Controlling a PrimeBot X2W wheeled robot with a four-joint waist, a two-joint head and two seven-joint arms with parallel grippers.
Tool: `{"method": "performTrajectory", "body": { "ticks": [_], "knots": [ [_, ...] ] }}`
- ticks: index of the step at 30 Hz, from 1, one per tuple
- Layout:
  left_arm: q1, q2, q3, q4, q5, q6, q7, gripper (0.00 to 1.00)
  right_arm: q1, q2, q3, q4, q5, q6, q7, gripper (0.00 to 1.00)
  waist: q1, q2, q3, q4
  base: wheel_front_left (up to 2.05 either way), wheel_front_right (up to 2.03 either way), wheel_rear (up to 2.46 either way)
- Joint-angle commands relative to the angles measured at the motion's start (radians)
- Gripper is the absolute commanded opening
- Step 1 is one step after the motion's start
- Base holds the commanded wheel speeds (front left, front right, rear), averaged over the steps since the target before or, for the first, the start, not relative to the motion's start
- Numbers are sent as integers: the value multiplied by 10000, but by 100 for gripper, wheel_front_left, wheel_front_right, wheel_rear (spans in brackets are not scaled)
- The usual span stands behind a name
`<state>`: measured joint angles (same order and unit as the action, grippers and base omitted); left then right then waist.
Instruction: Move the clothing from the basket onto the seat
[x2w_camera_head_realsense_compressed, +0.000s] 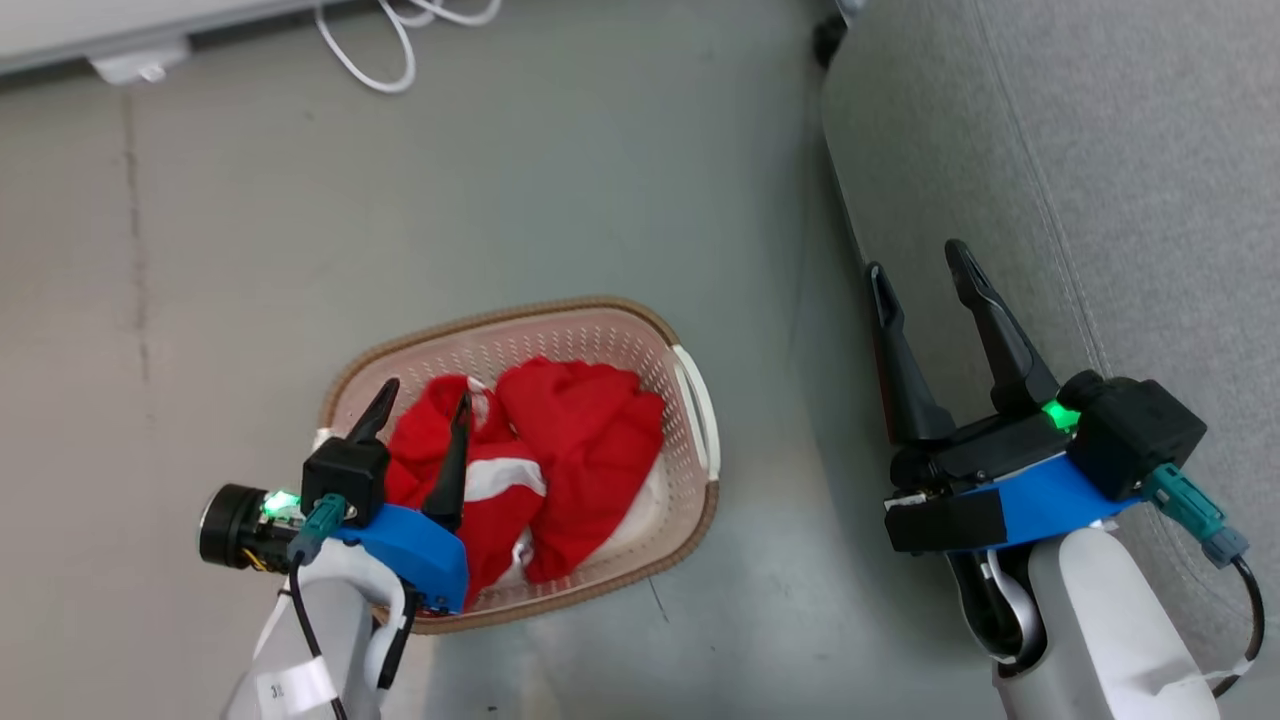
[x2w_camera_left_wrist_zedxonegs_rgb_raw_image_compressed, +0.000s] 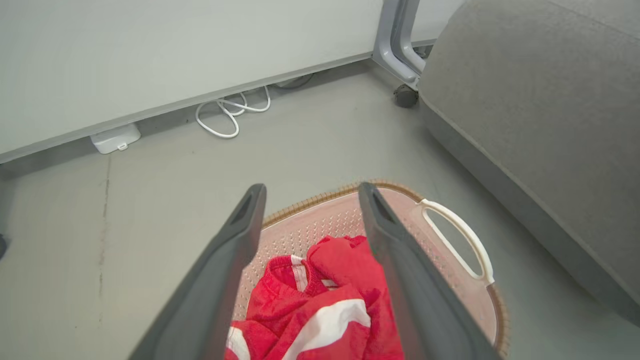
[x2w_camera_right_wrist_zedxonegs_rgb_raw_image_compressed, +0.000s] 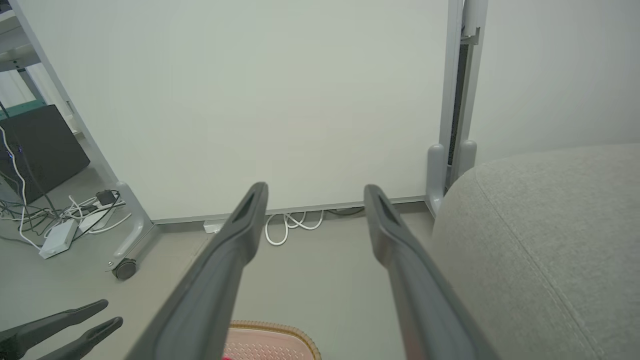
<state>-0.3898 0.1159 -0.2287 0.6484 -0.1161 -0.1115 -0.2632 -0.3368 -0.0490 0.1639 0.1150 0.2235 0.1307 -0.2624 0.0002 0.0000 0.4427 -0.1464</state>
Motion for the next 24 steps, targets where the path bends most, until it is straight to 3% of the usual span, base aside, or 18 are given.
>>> {"method": "performTrajectory", "body": {
  "ticks": [1,15,24],
  "knots": [
    [-278,119,-65,172,68,-53,-21,100,-242,-26,54,-58,81,2,-34,100,-2,0,783,-605,0,0,0],
    [-1939,985,-1110,2667,733,-145,696,100,-654,-20,431,-471,1018,2,-37,100,-2,0,2541,-1522,0,0,0],
    [-2759,1118,-1127,3744,808,483,1380,100,-855,-20,623,-684,1492,2,-37,100,-2,0,3255,-1823,0,0,0]
  ]
}}
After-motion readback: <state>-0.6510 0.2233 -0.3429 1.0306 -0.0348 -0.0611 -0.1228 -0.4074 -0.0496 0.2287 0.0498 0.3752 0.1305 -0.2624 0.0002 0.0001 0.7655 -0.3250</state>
